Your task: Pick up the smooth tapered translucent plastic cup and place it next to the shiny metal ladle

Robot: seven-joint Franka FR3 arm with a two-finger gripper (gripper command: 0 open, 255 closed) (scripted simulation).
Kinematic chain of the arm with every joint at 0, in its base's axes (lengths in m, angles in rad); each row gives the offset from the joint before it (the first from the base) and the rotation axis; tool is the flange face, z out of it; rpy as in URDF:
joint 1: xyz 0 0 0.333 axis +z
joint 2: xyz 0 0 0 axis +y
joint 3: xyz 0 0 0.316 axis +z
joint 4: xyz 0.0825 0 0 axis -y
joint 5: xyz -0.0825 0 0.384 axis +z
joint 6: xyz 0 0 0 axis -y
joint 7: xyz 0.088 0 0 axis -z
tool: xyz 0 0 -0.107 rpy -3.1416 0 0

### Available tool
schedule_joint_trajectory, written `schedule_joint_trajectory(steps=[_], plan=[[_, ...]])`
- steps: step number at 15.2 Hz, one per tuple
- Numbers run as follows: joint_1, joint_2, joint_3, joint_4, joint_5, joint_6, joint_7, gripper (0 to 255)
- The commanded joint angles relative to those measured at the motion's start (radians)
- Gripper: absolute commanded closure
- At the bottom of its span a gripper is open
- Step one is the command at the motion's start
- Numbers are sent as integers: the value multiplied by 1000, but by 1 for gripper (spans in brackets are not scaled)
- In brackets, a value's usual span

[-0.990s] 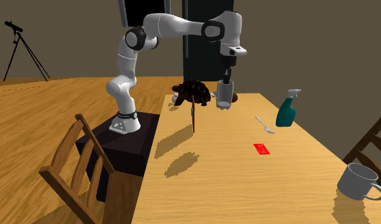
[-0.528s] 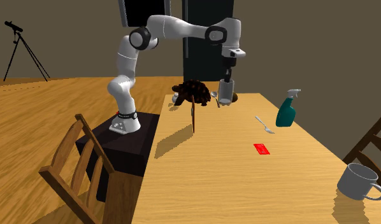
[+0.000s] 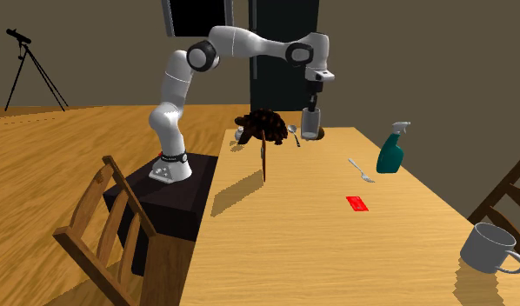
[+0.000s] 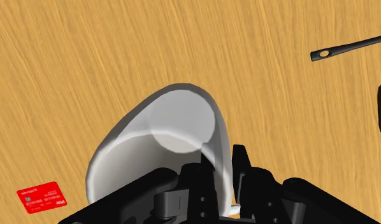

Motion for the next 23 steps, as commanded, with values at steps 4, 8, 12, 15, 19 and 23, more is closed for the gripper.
schedule_joint_trajectory(steps=[4, 8, 12, 15, 19, 23], plan=[[71, 67, 28, 73, -9, -3, 102, 255], [114, 132, 42, 140, -13, -3, 159, 255], [115, 131, 42, 83, -12, 51, 158, 255], [116, 133, 42, 46, -12, 91, 157, 255], [116, 139, 43, 3, -11, 141, 156, 255], [117, 150, 43, -35, -10, 188, 155, 255]])
